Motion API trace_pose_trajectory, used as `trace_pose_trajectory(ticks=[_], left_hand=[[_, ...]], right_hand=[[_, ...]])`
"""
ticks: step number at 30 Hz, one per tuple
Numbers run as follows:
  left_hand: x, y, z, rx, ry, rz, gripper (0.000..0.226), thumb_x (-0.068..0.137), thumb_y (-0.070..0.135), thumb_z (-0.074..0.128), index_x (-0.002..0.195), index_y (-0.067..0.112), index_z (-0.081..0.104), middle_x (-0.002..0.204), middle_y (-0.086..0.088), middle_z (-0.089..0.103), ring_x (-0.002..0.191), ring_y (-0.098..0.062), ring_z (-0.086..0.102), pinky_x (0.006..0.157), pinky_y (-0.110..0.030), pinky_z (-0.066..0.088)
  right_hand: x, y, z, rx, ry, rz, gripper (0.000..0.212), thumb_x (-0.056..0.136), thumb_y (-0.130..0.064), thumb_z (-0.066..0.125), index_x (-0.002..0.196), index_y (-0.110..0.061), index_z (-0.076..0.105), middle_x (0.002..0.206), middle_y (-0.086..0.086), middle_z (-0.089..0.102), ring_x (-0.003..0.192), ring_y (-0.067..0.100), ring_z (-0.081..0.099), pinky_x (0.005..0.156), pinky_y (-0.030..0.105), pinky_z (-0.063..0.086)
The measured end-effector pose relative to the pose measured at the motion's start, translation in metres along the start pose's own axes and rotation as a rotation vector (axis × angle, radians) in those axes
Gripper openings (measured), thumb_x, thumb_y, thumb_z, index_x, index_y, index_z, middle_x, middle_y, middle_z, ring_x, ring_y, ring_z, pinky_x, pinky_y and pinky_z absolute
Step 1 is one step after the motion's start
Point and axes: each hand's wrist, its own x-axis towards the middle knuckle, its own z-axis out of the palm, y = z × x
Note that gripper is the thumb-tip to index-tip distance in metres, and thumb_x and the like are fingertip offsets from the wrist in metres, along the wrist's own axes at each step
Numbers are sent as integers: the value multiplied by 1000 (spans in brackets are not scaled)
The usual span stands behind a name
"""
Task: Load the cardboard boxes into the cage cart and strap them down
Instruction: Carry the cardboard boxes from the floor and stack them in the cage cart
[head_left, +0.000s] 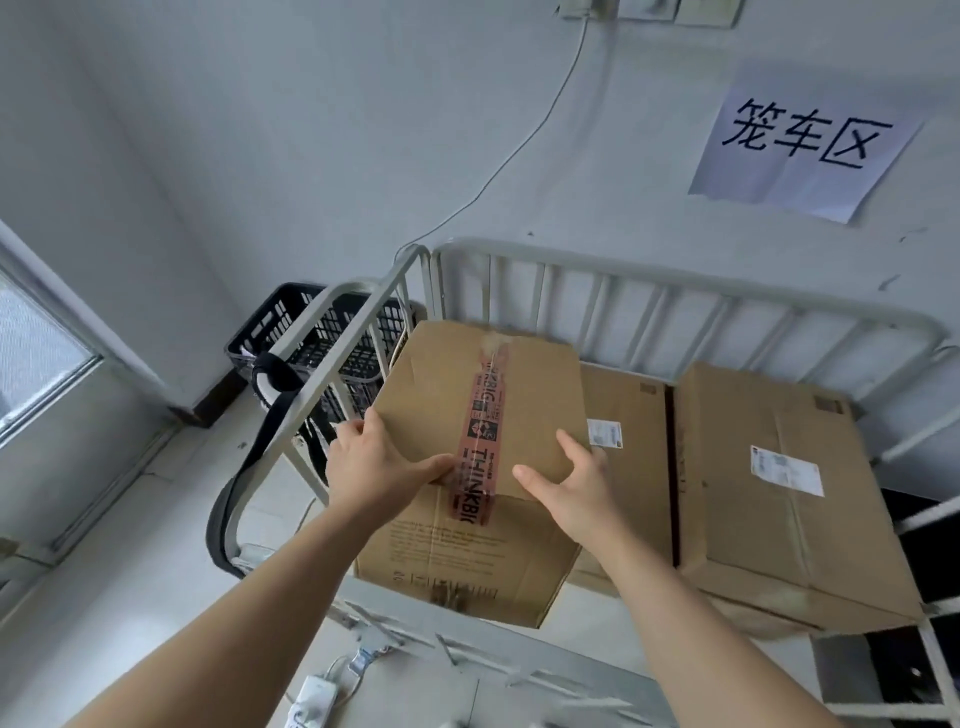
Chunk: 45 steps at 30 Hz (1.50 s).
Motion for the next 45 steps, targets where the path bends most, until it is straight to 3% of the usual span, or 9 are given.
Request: trace_pose_trajectory(ticks=[10,19,33,40,45], left_hand=[[55,-24,46,82,-105,-164,102,49,79,70,126,18,42,120,-7,45,112,-24,45,94,-42,46],[90,-51,84,128,-199,-278,108,44,86,65,123,16,42,119,-9,46,112,-27,48,93,-43,48],[164,-89,100,176,-238,-205,107,52,73,75,131,13,38,125,-11,44,117,-30,44,97,-43,43],[187,-130,121,230,-335,-206,114,50,74,76,136,11,33,127,-13,44,120,-32,42,99,-46,43],[195,-160,151,253,-397,-229,116,49,75,74,136,12,30,126,-11,42,122,-31,41,103,-45,39]], right_hand=[[72,21,39,-94,-155,77,91,72,-63,65,148,-29,28,150,9,28,133,23,39,105,36,36],[119,38,71,-131,-270,107,93,74,-62,65,149,-24,25,149,7,26,130,25,42,103,36,38],[153,41,141,-21,-226,209,91,77,-54,69,150,-22,23,145,7,27,126,21,44,97,27,37],[157,56,187,-9,-246,314,95,76,-58,68,151,-22,21,150,8,23,137,22,33,108,34,35],[159,72,216,-43,-249,356,93,79,-52,68,151,-22,18,150,9,21,130,22,41,94,24,36]])
